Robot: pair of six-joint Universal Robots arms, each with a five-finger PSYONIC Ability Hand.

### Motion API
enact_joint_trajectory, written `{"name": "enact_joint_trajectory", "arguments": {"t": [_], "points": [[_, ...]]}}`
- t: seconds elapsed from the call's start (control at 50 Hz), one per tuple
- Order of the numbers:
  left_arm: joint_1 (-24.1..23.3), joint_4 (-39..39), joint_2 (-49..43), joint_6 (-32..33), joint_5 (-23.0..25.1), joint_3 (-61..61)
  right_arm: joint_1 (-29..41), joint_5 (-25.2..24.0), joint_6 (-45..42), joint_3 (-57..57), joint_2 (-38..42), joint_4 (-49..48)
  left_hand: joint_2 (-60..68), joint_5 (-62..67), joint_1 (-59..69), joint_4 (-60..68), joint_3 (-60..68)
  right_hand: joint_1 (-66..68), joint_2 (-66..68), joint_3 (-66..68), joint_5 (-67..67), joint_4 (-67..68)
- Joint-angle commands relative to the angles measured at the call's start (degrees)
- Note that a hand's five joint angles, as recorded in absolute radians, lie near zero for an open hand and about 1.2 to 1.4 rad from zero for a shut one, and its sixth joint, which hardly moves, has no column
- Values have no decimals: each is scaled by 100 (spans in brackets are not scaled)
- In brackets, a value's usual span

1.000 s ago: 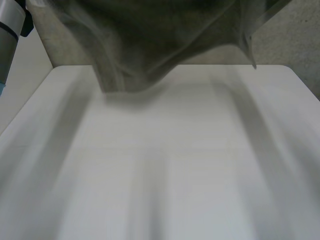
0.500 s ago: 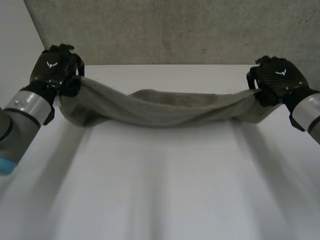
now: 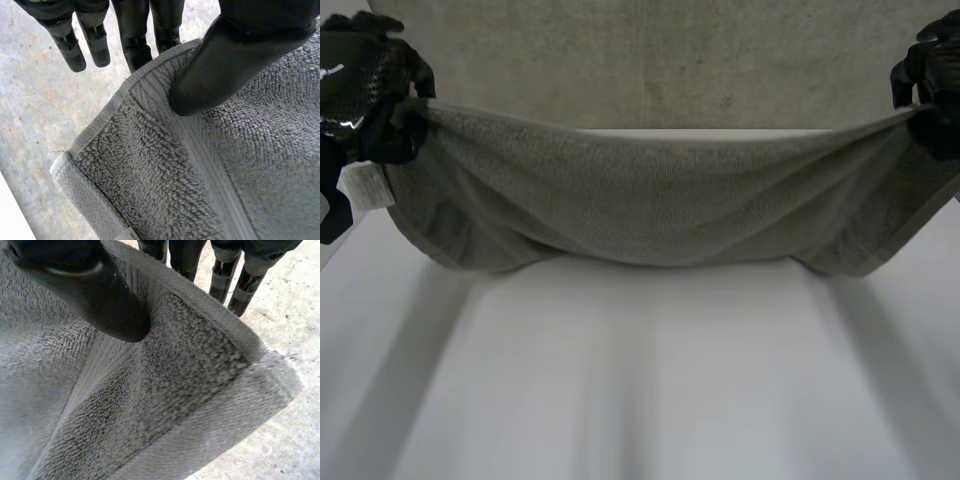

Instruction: Fold the towel.

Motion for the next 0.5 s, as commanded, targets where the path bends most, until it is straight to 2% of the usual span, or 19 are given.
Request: {"name": "enact_joint_trajectory", "arguments": {"t": [0.02, 0.14, 0.18, 0.26, 0.3, 0.36, 0.38, 0.42, 0.5], "points": [[6, 21, -42, -1, -9, 186, -60, -176, 26, 10, 181, 24, 346, 396, 579, -336, -294, 399, 389, -247, 346, -437], [-2, 56, -550, 8, -9, 238, -8, -247, 18, 19, 515, -12, 346, 396, 579, -336, -294, 399, 389, -247, 346, -437], [6, 56, -789, 8, -9, 282, 36, -204, -17, -77, 1022, -20, 346, 396, 579, -336, -294, 399, 389, -247, 346, -437], [-37, 65, -1534, 25, -61, 554, 186, -151, -53, -350, 1508, -64, 346, 396, 579, -336, -294, 399, 389, -247, 346, -437], [-64, 74, -1861, 34, -70, 748, 378, -72, -70, -734, 2068, -134, 346, 396, 579, -336, -294, 399, 389, -247, 346, -437], [-90, 82, -2666, 25, -96, 1403, 485, 34, -70, -1009, 2370, -205, 346, 396, 579, -336, -294, 399, 389, -247, 346, -437], [-90, 82, -2670, 25, -97, 1407, 606, 156, -62, -1374, 2666, -301, 346, 396, 579, -336, -294, 399, 389, -247, 346, -437], [-125, 65, -3317, 34, -105, 2177, 703, 296, -70, -1813, 2991, -406, 346, 396, 579, -336, -294, 399, 389, -247, 346, -437], [-222, 91, -3786, 25, -114, 3060, 766, 552, -18, -2644, 3372, -601, 346, 396, 579, -336, -294, 399, 389, -247, 346, -437]]}}
